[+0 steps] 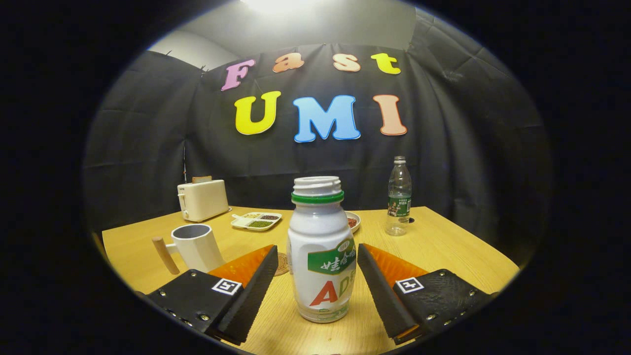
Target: Take the bottle from table, then pour the juice into the cup, finally place the bottle on the coaster
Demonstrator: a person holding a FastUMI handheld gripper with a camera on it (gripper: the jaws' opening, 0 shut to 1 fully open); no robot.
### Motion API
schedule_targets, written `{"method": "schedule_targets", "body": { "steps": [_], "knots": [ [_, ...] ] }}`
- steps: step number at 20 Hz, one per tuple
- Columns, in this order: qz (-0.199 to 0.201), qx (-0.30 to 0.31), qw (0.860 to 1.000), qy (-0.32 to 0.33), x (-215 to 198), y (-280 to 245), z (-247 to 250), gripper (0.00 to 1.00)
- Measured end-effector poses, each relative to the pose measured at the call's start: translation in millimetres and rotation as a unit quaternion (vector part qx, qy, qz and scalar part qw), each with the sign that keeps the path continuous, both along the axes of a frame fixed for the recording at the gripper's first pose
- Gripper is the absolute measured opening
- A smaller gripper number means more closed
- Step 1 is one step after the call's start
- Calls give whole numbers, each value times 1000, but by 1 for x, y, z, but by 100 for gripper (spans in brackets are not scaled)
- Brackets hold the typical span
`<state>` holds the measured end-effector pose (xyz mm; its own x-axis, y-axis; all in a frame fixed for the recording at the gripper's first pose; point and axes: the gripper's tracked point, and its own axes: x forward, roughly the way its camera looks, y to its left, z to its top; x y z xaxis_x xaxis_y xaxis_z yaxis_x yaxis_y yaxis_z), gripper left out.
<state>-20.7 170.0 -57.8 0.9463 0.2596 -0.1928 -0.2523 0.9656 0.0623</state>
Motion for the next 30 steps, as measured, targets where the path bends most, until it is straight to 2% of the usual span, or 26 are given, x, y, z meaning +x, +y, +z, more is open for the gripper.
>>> {"method": "schedule_targets", "body": {
  "steps": [5, 6, 7, 12, 13, 18, 22, 30],
  "knots": [
    [-9, 2, 1000, 15, 12, 1, -13, 98],
    [-18, 0, 1000, 16, 15, -3, -14, 94],
    [-20, 1, 1000, 17, 14, -3, -14, 82],
    [-34, -19, 999, 19, 13, -4, -13, 75],
    [-38, -19, 999, 15, 13, -5, -12, 71],
    [-43, -45, 998, -6, 13, -5, -1, 70],
    [-45, -93, 994, -32, 14, -1, 20, 70],
    [-37, -193, 977, -80, 18, 24, 57, 70]
  ]
}}
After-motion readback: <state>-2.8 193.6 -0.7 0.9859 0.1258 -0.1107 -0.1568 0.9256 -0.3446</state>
